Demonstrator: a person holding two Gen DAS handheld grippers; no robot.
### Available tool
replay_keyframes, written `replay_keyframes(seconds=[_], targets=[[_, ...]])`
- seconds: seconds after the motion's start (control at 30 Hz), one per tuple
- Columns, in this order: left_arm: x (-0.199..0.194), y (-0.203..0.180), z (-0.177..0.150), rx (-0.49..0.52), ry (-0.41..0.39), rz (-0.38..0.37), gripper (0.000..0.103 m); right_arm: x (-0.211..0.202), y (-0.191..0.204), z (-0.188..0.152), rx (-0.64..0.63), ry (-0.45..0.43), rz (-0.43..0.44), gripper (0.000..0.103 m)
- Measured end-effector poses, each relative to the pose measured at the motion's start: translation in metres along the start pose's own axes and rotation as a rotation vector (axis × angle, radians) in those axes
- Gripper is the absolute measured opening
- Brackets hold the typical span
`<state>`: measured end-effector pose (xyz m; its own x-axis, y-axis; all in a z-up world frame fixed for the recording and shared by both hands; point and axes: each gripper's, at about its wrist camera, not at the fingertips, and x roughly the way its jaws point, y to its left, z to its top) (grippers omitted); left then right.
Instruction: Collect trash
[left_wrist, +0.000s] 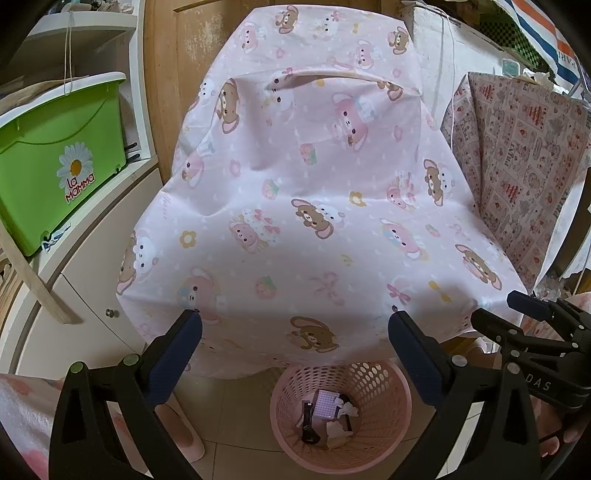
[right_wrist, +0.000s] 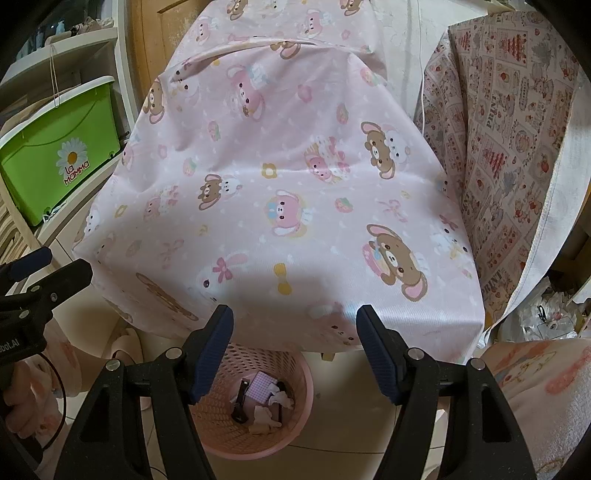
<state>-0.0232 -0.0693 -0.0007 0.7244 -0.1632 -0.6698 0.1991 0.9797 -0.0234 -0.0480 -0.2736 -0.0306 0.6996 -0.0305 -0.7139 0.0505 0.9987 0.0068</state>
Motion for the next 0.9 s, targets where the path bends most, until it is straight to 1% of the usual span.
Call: replay_keyframes(seconds=[0.9], targets=[[0.0001,-0.001,-0.0009,0.003,-0.001,0.0,0.101,0.0001,0.0002,-0.0004,-0.001,-0.003,0.0,0.071]])
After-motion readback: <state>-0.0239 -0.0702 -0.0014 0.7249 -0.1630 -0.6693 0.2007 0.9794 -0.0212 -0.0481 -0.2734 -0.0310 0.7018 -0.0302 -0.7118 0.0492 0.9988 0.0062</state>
